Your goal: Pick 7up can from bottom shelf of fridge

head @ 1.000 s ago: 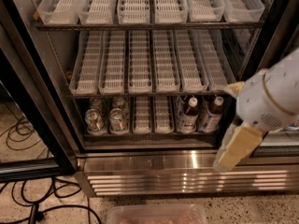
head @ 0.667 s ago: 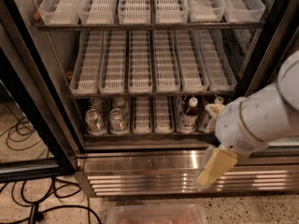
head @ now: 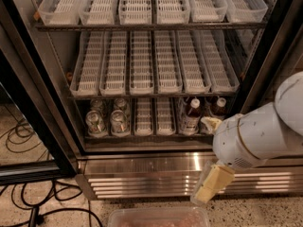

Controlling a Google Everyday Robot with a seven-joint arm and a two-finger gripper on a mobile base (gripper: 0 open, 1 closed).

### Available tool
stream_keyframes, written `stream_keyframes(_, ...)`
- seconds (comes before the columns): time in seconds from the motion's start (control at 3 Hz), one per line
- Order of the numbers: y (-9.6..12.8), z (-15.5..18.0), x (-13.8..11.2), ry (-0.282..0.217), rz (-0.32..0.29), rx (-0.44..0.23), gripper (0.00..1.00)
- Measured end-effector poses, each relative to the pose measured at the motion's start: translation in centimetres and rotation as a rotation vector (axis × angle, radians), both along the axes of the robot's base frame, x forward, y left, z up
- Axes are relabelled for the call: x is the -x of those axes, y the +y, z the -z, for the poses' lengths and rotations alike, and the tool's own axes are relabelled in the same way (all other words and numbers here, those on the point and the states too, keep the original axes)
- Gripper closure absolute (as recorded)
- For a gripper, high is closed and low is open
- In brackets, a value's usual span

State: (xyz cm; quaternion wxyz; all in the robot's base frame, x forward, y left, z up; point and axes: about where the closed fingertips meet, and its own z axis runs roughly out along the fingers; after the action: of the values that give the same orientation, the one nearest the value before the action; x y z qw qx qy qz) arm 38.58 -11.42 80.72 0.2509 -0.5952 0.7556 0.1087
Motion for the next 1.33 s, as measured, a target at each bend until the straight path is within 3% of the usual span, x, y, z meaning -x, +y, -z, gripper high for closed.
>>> stream_keyframes(0.33, 0.8, 1.3, 0.3, -0.004, 0.012, -0.046, 0.00)
stream_keyframes(0.67, 3.3, 6.0, 1.8, 0.022, 0.043, -0.166, 0.00)
stream_keyframes(1.0, 7.8, 10.6, 2.3, 0.029, 0.059, -0.305, 0.00)
stream_keyframes(1.33, 12.0, 12.4, 0.4, -0.046, 0.052, -0.409, 0.00)
